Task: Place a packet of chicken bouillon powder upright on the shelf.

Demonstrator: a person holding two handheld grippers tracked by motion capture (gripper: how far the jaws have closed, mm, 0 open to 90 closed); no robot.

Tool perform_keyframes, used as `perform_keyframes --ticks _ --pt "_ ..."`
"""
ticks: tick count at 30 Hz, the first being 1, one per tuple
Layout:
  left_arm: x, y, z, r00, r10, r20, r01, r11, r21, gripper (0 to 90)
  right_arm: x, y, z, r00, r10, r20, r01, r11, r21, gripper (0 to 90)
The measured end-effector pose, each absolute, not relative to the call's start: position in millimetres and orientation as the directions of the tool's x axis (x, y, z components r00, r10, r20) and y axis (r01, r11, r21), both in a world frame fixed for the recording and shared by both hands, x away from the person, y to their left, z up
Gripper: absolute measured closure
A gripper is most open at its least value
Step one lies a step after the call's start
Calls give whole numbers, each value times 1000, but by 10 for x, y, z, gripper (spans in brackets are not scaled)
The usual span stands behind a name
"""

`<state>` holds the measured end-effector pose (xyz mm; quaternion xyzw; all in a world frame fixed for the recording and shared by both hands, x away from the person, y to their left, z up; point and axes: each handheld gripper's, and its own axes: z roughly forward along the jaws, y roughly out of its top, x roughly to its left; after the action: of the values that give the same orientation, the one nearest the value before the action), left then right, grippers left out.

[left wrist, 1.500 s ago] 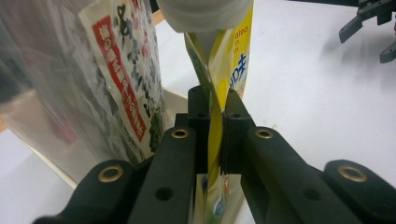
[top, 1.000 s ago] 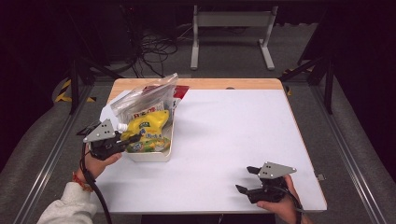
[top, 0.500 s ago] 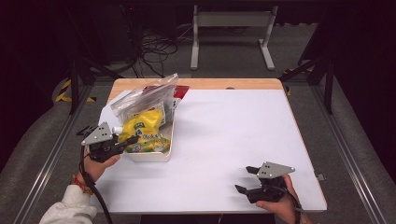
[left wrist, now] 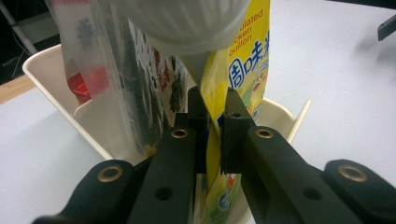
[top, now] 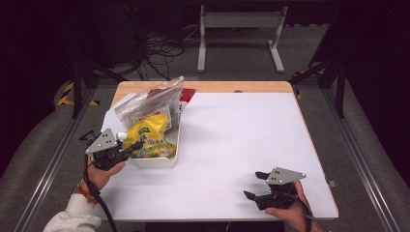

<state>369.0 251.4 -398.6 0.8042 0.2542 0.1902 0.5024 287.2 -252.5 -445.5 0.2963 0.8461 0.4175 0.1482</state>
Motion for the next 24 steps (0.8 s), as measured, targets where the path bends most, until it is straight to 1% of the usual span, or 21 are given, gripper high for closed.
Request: perform_keyframes --ticks 4,12,18,24 --pt "3664 2492 -3993 784 618 66 214 -368 905 846 2876 -2524 -4454 -782 623 -4 375 476 795 231" --pt "3614 2492 -3994 763 644 57 213 -333 919 788 2874 -2524 -4438 -782 623 3 375 467 801 232" --pt "3576 2500 -3979 754 655 56 208 -319 925 774 2889 -2527 -4434 -784 621 2 372 467 802 232" --pt "3528 2528 -3960 731 680 50 208 -292 933 718 2909 -2510 -4427 -785 619 -1 368 468 803 232"
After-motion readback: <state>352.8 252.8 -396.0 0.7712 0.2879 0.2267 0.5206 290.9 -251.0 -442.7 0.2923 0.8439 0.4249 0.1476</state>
